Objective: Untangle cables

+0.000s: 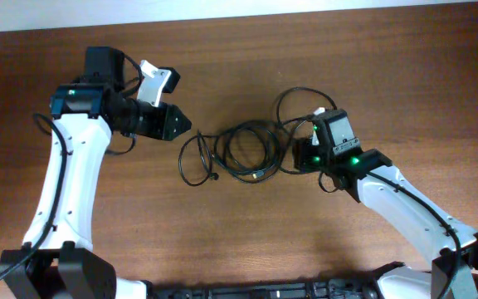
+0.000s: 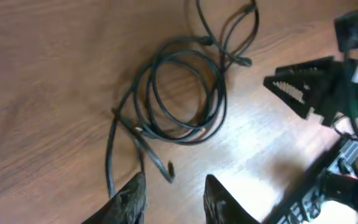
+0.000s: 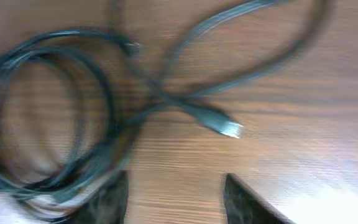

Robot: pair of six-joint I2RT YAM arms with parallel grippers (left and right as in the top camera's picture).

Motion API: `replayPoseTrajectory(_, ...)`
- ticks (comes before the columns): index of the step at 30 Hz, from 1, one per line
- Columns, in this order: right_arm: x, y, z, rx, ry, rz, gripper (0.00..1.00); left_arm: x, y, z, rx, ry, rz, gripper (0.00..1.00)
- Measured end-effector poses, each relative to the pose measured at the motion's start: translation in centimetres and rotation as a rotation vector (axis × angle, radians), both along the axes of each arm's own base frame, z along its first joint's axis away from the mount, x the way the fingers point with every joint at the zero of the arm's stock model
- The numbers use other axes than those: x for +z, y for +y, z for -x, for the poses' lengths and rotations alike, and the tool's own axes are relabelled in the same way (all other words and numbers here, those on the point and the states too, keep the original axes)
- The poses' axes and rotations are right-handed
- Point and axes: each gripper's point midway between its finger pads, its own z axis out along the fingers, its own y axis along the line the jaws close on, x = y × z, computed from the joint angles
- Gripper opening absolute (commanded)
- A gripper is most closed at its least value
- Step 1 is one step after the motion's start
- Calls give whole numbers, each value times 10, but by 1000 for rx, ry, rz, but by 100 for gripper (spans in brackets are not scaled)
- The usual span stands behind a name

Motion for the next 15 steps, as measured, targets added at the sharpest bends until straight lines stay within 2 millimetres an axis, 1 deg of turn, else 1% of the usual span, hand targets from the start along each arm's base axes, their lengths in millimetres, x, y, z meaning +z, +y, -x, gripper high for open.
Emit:
replayPoseTrajectory(1,6,15,-2,45,-12,-76,53,0,2,-5,24,-7,-8,68)
replayPoseTrajectory(3,12,32,2,104,-2,-162,53,2,3,-13,60,-26,-10,73)
replayPoseTrajectory(5,11,36,7,120,16,-181,53,3,4,-21,72,-55,-22,75)
replayPoseTrajectory(6,10,36,9,122,27,-184,53,1,3,-26,72,-67,-30,75)
replayPoseTrajectory(7,8,35,12,122,41,-181,53,-5,1,-27,68,-56,-37,76)
replayPoseTrajectory(8,8,35,12,121,41,-181,53,-22,-3,-33,57,-19,-44,76)
replayPoseTrajectory(9,8,35,12,122,41,-181,53,-47,-10,-38,39,32,-54,73)
replayPoseTrajectory(10,8,36,12,124,42,-183,53,-60,-17,-43,23,42,-57,71)
replayPoseTrajectory(11,8,36,13,123,46,-183,53,-67,-23,-48,11,37,-58,70)
replayPoseTrajectory(12,8,36,13,125,45,-185,53,-81,-38,-57,-21,21,-59,69)
replayPoseTrajectory(13,8,36,13,125,45,-186,53,-102,-58,-60,-67,30,-62,67)
replayPoseTrajectory(14,8,36,13,125,45,-186,53,-116,-78,-58,-110,32,-63,67)
replayPoseTrajectory(15,8,36,13,125,46,-185,53,-120,-84,-59,-125,25,-74,67)
